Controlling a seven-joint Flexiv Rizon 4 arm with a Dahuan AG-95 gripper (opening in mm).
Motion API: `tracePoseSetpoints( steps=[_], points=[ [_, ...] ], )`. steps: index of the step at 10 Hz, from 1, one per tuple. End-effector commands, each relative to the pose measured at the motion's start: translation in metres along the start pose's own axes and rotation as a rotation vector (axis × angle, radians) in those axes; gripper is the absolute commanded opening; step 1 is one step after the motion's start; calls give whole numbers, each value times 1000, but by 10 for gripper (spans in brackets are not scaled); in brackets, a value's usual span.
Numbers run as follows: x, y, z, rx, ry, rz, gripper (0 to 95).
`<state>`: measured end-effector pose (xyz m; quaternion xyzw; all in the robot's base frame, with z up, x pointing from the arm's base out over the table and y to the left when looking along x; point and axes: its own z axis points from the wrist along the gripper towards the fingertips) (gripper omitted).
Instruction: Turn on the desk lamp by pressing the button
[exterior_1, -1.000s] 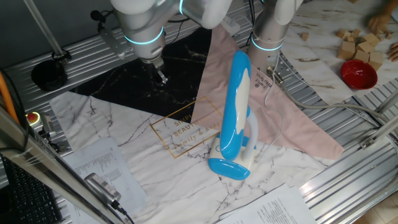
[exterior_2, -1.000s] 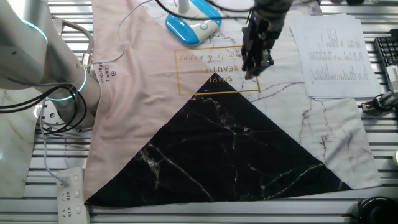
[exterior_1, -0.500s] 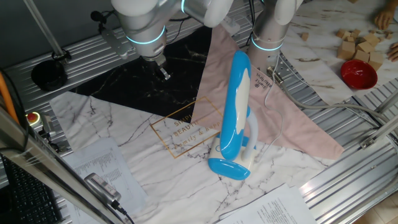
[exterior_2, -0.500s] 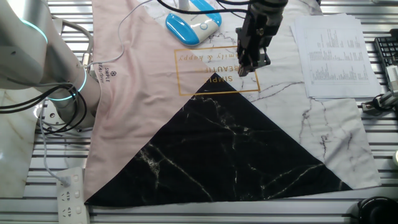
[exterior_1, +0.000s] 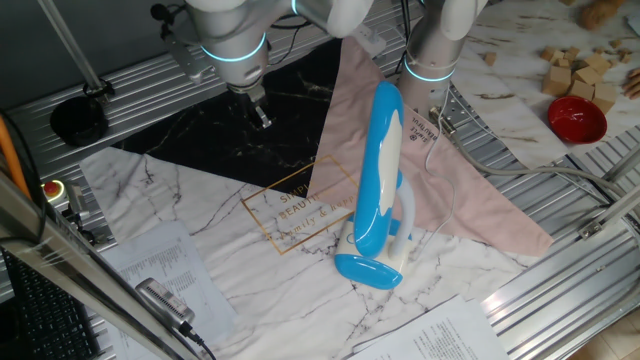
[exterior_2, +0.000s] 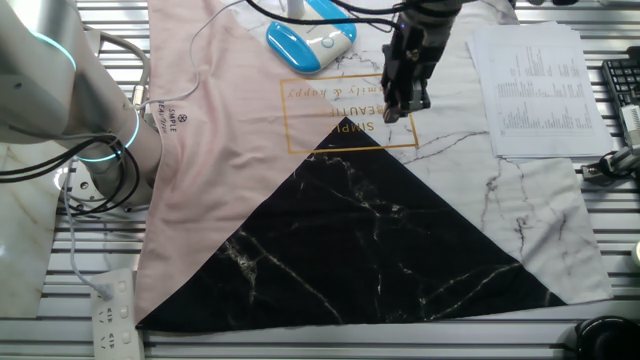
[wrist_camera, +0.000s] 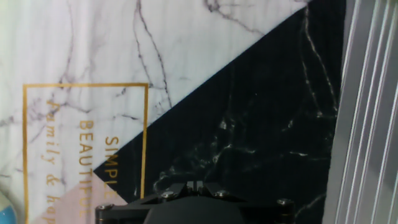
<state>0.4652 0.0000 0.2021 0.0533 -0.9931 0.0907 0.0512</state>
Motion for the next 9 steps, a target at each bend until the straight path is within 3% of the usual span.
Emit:
tracePoseSetpoints(
  steps=[1,4,6,7,8,9],
  points=[
    [-1,0,0,0,27,6,0],
    [-1,0,0,-23,40,-3,0],
    [-1,0,0,-101,43,6,0],
    [-1,0,0,-173,40,17,0],
    [-1,0,0,-267,34,30,0],
    [-2,0,-1,-384,31,56,0]
  ],
)
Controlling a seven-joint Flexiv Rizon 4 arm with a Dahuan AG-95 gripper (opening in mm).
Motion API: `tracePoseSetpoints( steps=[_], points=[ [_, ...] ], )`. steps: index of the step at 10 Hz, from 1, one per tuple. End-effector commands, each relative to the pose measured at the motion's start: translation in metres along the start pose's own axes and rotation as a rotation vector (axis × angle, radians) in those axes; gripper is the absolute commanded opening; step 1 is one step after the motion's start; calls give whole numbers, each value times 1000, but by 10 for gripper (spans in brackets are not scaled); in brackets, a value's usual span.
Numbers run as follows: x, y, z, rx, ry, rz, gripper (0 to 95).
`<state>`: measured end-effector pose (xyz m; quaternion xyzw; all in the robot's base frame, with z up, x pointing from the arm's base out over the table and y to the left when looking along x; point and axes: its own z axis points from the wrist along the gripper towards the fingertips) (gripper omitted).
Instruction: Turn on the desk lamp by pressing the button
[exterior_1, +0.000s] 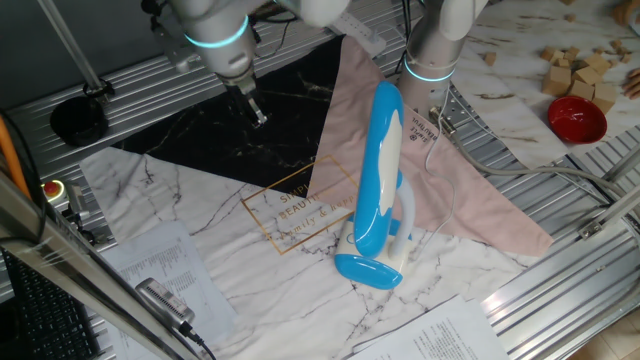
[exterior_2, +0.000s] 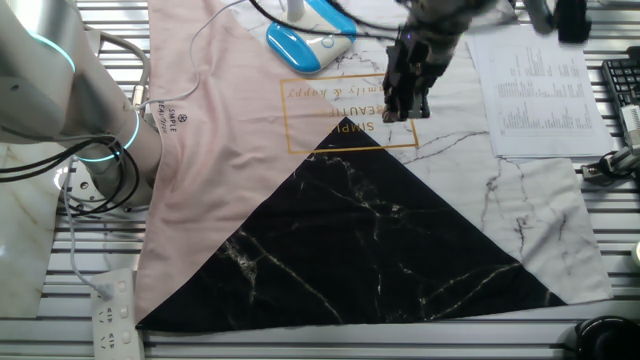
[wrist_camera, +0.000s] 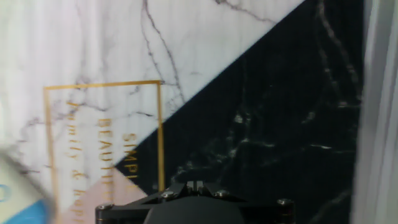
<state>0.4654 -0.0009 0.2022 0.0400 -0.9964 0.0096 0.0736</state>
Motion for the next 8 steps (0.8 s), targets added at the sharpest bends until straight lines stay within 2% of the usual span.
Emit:
tracePoseSetpoints(
  steps=[1,2,3,4,5,6,8],
  points=[
    [-2,1,-1,-327,-9,58,0],
    [-2,1,-1,-420,-8,70,0],
    [-2,1,-1,-496,-6,78,0],
    [-2,1,-1,-496,-6,78,0],
    [-2,1,-1,-556,2,93,0],
    [-2,1,-1,-596,6,101,0],
    [-2,1,-1,-588,5,95,0]
  ],
)
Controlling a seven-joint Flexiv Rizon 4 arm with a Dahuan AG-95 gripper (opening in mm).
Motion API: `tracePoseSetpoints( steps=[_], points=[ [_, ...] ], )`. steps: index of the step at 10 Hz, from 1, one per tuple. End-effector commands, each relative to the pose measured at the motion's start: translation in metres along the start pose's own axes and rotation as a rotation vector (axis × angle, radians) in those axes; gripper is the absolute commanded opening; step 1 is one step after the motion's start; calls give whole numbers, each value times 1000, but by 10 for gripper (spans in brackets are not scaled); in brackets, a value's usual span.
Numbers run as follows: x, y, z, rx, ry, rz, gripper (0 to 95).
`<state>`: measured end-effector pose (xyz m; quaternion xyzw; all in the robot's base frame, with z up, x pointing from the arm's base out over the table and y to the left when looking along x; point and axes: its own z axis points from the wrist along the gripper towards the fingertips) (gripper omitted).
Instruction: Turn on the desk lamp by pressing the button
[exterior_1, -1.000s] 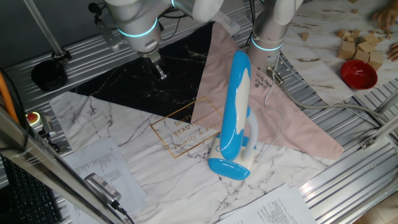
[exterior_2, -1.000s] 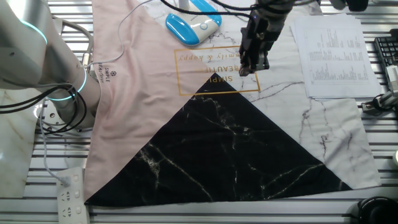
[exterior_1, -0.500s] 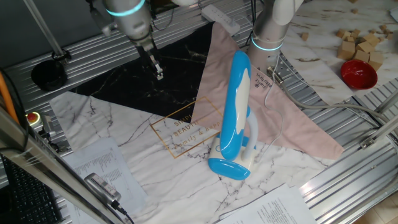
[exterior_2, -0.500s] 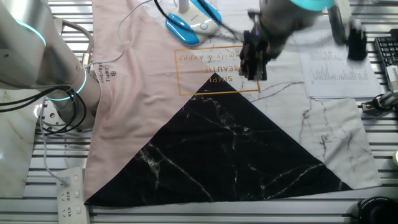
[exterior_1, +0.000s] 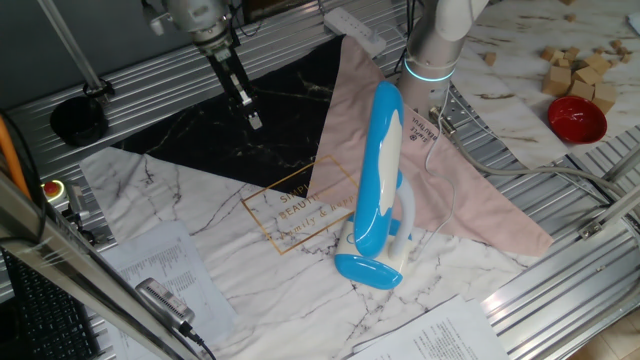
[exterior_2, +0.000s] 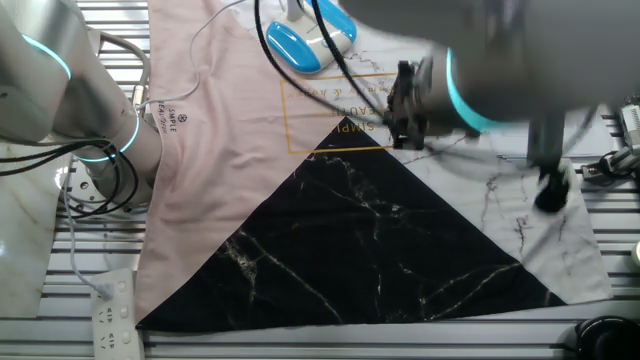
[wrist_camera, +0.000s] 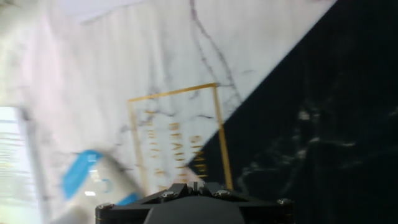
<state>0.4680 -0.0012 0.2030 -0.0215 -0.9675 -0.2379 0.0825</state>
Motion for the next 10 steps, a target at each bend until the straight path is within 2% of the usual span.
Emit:
tracePoseSetpoints(
  steps=[1,3,5,6,9,10],
  points=[
    [0,1,1,-79,2,7,0],
    [0,2,1,-86,-3,2,0],
    [-1,9,3,-115,-14,26,0],
    [-3,16,7,-133,-15,43,0],
    [-8,26,18,-137,-25,67,0],
    [-10,28,21,-160,-32,75,0]
  ],
)
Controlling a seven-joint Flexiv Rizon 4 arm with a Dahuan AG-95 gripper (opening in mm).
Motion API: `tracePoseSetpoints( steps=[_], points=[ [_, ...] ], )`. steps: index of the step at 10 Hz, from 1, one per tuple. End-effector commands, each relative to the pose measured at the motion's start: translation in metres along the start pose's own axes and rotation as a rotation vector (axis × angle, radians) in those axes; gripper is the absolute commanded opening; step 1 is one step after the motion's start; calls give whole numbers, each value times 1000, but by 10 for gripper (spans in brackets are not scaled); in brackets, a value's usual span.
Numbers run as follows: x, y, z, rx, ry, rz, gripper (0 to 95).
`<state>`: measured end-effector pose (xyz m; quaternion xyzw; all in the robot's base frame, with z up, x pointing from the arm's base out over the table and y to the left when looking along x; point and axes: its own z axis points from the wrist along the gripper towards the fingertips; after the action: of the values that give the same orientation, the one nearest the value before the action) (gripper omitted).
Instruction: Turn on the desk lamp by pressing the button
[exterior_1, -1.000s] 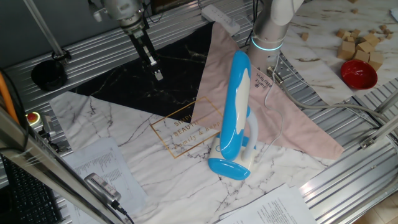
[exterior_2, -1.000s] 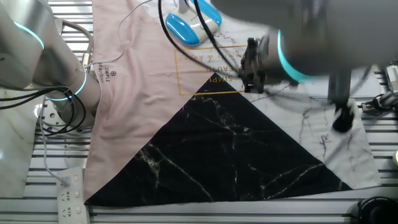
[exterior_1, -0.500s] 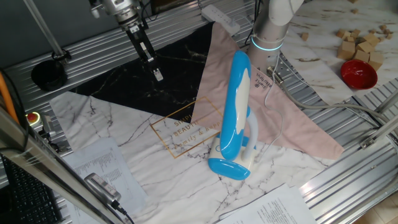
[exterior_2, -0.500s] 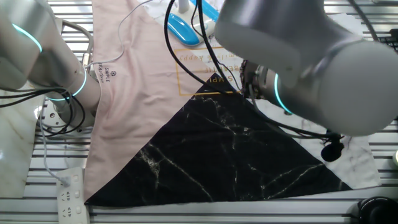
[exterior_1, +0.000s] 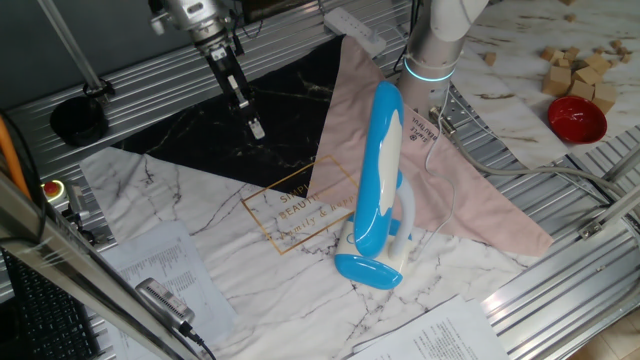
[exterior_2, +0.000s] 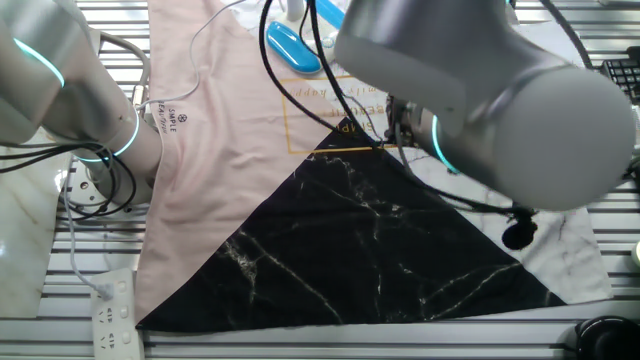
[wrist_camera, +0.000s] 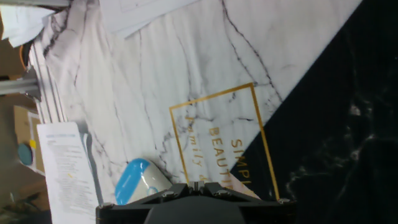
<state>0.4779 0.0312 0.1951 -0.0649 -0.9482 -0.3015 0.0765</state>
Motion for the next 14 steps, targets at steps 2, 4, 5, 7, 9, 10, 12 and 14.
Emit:
tracePoseSetpoints(
  steps=[2,4,5,7,9,10,12,14],
  points=[
    [-1,5,7,-57,-12,18,0],
    [-4,10,15,-80,-25,33,0],
    [-5,11,18,-87,-30,37,0],
    [-8,14,21,-91,-27,43,0],
    [-10,16,20,-91,-25,43,0],
    [-10,18,23,-86,-27,41,0],
    [-11,25,31,-80,-36,57,0],
    [-10,33,38,-78,-41,75,0]
  ],
)
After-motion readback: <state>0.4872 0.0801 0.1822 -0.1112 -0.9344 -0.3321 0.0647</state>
